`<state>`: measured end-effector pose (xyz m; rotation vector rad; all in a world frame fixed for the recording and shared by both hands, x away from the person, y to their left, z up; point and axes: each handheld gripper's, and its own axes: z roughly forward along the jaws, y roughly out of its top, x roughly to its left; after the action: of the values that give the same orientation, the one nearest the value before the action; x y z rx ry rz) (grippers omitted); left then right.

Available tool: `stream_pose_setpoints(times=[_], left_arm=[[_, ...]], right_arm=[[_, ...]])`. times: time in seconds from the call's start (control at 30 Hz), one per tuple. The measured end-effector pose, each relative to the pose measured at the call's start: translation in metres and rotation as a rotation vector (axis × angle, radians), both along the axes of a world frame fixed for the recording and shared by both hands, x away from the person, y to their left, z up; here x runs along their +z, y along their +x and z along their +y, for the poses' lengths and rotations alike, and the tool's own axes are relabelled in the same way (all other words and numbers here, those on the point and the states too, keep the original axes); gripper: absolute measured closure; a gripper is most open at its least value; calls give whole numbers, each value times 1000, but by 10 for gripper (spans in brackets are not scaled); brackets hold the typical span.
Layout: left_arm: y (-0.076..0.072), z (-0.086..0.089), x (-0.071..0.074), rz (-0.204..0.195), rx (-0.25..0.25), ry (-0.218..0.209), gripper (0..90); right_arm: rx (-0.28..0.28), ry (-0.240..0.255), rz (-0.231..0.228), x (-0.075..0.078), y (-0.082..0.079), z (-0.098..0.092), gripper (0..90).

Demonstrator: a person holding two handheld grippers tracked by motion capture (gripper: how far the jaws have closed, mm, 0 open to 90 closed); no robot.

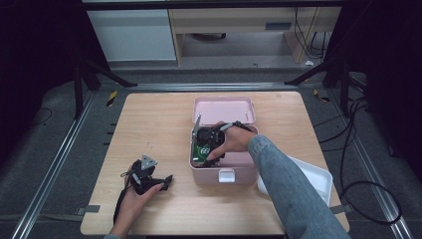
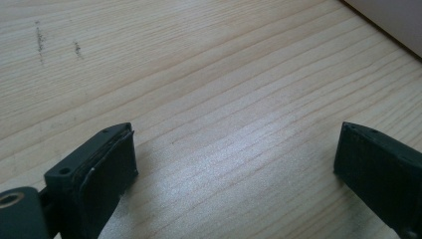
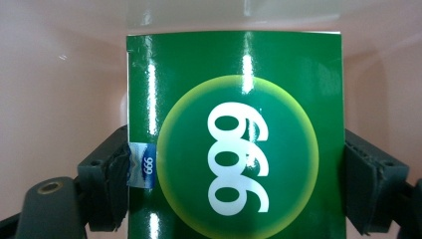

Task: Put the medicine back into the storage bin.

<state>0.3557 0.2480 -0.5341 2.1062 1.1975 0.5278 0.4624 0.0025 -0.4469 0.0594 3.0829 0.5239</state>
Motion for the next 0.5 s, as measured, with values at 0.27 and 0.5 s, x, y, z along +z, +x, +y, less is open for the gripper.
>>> stream_pose_setpoints(times=[0.27, 0.5], left_arm=[[0, 0, 0, 0, 0, 0, 24], [0, 0, 0, 0, 0, 0, 24]], right_arm=[[-7, 2, 19, -9, 1, -1, 163], [-17, 24, 29, -12, 3, -5, 157]])
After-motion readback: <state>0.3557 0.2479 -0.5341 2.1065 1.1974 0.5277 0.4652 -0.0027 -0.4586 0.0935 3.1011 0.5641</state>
